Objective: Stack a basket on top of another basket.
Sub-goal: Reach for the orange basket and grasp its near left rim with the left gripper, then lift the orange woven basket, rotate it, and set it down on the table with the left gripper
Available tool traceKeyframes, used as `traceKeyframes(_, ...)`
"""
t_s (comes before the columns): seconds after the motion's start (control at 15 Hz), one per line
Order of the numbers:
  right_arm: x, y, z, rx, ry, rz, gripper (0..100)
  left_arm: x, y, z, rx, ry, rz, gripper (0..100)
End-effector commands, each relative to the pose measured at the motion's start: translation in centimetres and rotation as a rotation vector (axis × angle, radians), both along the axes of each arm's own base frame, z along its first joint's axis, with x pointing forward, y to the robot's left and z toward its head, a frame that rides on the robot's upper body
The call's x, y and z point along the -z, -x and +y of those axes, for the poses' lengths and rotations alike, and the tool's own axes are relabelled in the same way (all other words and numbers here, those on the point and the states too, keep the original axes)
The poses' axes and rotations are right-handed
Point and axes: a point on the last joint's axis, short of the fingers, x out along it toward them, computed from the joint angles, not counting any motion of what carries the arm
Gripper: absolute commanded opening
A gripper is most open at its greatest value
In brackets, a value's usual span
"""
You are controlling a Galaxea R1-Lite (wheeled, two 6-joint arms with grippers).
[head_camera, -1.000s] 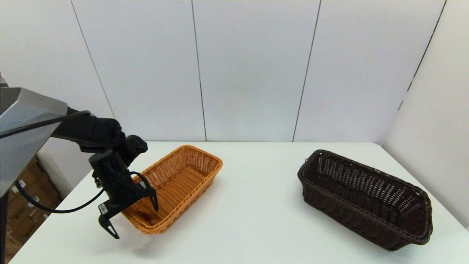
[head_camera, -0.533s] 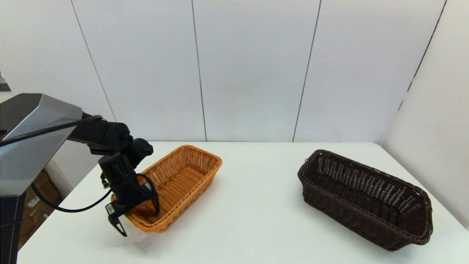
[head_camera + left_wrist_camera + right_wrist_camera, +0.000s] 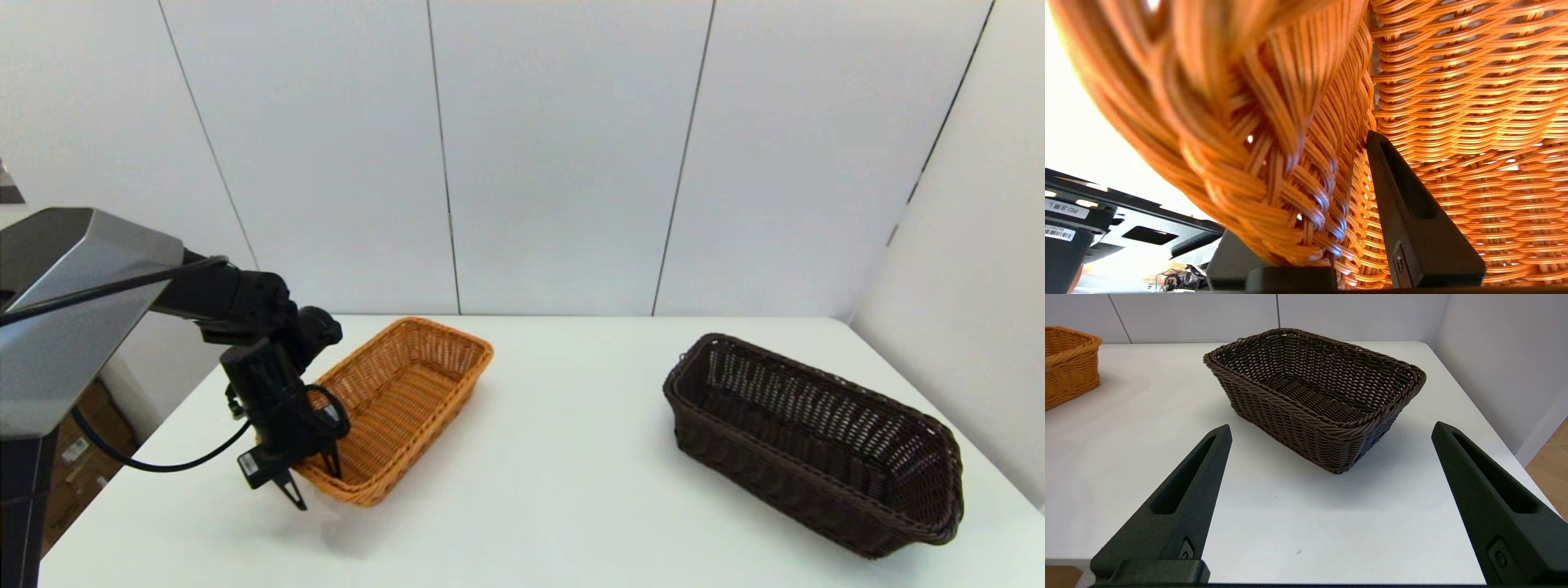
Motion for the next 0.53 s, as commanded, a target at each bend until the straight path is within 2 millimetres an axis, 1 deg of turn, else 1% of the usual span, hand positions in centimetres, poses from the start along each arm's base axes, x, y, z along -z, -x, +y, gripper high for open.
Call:
traceKeyframes(0.07, 0.0, 0.0, 0.0, 0.0, 0.0, 0.0, 100, -2.2, 0.5, 0.0, 0.003, 0.016, -0.054, 0)
traceKeyframes(0.27, 0.0, 0.0, 0.0, 0.0, 0.0, 0.0, 100, -6.1, 1.2, 0.4, 0.037, 0.033, -0.177, 0)
traceKeyframes(0.4, 0.0, 0.0, 0.0, 0.0, 0.0, 0.0, 100, -8.2, 1.7, 0.7, 0.053, 0.057, -0.249, 0)
traceKeyframes(0.53, 0.0, 0.0, 0.0, 0.0, 0.0, 0.0, 100, -9.5, 2.0, 1.1, 0.081, 0.075, -0.296, 0)
